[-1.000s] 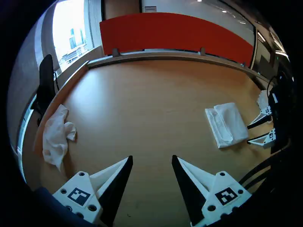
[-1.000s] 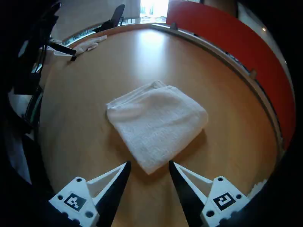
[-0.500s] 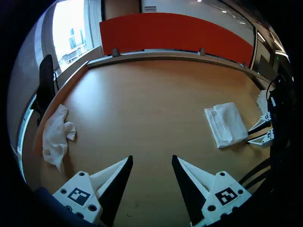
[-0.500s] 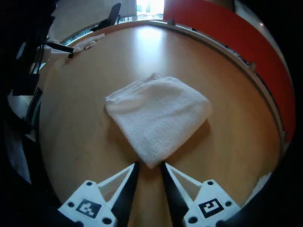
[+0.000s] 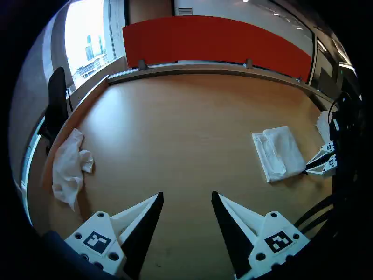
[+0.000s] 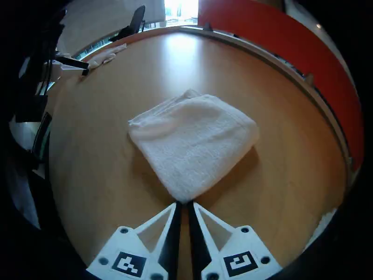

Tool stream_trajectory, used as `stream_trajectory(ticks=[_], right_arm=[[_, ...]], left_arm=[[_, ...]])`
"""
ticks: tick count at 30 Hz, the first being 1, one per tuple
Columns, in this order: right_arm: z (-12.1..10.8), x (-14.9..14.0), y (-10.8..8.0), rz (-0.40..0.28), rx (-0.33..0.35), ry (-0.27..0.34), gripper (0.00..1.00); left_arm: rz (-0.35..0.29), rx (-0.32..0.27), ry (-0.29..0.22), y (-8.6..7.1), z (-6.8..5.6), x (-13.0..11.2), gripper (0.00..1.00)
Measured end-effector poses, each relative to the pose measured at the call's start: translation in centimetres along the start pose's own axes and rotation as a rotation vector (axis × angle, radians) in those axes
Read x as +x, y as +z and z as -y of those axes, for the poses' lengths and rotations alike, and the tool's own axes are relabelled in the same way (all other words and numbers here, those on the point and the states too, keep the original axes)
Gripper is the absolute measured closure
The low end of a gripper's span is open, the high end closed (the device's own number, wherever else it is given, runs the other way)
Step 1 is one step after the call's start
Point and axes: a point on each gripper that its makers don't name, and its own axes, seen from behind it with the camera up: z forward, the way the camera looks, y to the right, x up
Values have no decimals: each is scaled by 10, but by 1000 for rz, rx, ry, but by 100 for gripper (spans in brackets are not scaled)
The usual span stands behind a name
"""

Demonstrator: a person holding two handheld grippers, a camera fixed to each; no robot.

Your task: Fold towel

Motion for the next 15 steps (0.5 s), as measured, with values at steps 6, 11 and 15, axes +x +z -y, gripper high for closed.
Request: stream_trajectory(ticks=[6, 11, 15], right_arm=[[0, 3, -1, -12, 0, 3, 95], [-1, 9, -3, -27, -7, 2, 96], [-3, 21, -8, -48, -16, -7, 96]], left_arm=[[-1, -1, 1, 0, -1, 0, 25], [-2, -3, 2, 0, -2, 0, 25], [-3, -4, 5, -1, -2, -1, 24]])
